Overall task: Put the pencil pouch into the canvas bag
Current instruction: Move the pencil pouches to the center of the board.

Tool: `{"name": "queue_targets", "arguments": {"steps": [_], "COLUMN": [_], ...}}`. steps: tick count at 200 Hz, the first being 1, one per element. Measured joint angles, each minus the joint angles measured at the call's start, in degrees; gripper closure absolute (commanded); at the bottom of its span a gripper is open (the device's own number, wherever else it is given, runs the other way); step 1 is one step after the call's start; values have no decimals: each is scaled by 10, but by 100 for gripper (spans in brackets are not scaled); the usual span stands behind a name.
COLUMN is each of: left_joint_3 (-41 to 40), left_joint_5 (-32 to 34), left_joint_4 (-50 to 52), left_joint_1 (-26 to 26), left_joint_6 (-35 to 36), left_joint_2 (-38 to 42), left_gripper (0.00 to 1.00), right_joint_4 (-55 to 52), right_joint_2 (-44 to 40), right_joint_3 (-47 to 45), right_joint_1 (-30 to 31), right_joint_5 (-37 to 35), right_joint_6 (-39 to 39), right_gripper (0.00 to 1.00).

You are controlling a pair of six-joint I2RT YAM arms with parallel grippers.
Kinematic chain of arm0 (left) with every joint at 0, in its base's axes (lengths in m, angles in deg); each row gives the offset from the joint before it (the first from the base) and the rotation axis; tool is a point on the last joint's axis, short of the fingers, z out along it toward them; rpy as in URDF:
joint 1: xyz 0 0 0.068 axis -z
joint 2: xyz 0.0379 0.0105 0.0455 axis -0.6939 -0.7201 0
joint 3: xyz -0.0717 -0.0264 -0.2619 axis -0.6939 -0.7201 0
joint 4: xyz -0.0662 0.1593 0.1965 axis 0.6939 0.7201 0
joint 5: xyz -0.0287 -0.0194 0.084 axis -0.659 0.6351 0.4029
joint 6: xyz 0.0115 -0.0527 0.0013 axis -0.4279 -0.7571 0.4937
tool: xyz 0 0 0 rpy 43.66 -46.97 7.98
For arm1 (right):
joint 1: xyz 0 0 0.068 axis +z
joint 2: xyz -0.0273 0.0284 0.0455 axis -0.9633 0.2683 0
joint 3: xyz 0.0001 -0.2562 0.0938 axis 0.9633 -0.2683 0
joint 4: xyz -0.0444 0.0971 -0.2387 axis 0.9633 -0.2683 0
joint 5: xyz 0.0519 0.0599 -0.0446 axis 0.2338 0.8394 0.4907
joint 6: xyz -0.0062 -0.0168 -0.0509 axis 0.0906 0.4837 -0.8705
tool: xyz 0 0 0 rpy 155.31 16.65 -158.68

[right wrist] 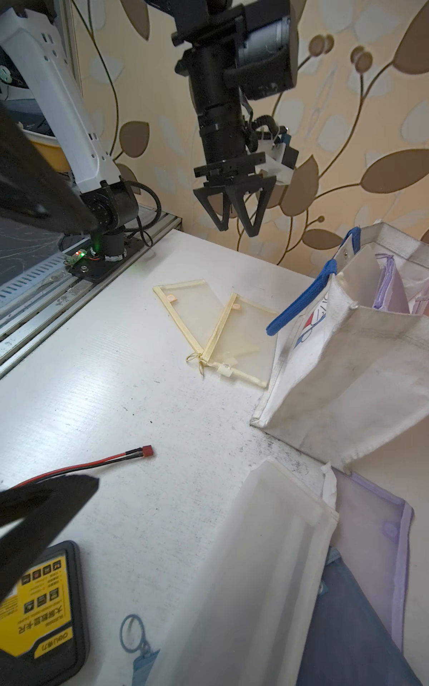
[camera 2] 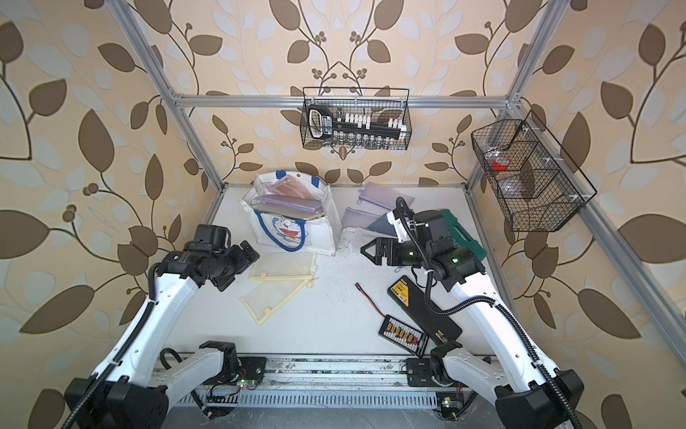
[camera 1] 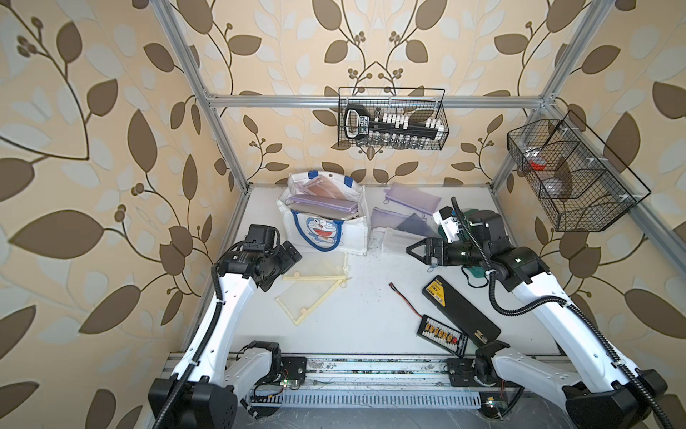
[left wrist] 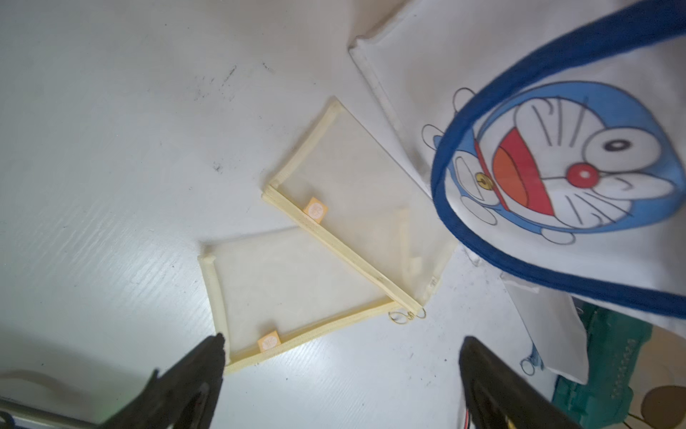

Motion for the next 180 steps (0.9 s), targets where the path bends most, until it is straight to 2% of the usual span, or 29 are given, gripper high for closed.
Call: {"name": "queue_targets", "arguments": {"steps": [41,65,111,151,180], "left_joint_3": [-26,-16,36,-20,-75], "left_joint_5": [-28,-34,-46,-66,-77], "left_joint_4": [-100,-142,-181,-217,-252], "left_joint_1": [-65,-69,-69,-69,-63], "left_joint_6": [3,10,11,-20,-55], "left_joint_2": [-104,-187,-323,-333,-286], "left_gripper": [1,3,20,30,36], "right_joint_4": [-13,-23,-30,-28,-20], "right_joint_2": [-12,-17,-23,-23,-20], "right_joint_3": [0,0,0,-3,-14], "right_joint_1": [1,1,2,2,2], "right_joint_5": [0,0,0,0,1], "right_joint_6": [0,0,4,8,15], "right_gripper": [0,0,0,0,0]}}
